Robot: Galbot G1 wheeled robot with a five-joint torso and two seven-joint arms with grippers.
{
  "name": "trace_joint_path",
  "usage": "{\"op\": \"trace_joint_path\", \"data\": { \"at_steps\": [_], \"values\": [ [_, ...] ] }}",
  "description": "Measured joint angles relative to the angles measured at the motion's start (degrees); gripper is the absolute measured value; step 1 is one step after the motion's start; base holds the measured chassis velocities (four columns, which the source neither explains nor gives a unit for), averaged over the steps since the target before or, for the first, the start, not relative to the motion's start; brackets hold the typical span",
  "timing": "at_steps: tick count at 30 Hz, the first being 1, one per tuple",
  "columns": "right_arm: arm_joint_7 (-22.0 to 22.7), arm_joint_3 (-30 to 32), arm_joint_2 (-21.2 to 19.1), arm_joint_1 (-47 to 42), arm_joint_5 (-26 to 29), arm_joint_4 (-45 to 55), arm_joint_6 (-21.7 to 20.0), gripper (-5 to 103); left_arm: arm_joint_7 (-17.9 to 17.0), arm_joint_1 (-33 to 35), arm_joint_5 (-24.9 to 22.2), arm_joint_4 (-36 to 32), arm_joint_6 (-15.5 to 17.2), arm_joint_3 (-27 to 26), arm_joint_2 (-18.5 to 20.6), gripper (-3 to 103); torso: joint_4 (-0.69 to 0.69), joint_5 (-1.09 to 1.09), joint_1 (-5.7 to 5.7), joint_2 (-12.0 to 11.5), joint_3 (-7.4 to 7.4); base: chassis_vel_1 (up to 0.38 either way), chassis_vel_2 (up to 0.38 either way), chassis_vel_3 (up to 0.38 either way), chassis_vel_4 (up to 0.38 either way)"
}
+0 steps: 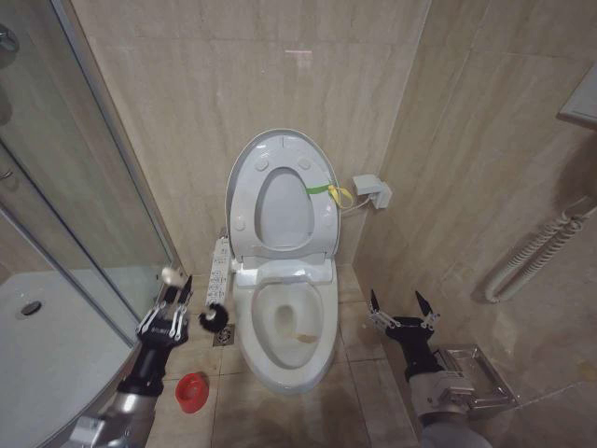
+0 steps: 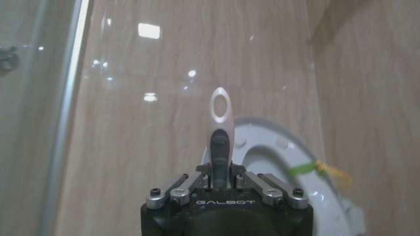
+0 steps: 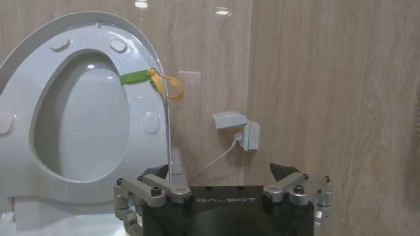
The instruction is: Open the toilet lid, clean the toilet bowl with a toilet brush, close the toilet lid, and flush.
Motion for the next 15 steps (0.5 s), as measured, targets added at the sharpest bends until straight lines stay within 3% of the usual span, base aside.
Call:
{"op": "trace_joint_path", "data": {
  "at_steps": [9, 15],
  "values": [
    [0.00, 0.00, 0.00, 0.00, 0.00, 0.00, 0.00, 100, 3.32, -9.06, -8.64, 3.13, 1.49, 4.17, 6.95, 18, 0.01, -0.01, 0.00, 0.00, 0.01, 0.000, 0.000, 0.000, 0.000],
    [0.00, 0.00, 0.00, 0.00, 0.00, 0.00, 0.00, 100, 6.69, -18.31, -12.25, 12.50, -1.59, 10.02, 10.50, 18, 0.01, -0.01, 0.00, 0.00, 0.01, 0.000, 0.000, 0.000, 0.000]
  ]
}}
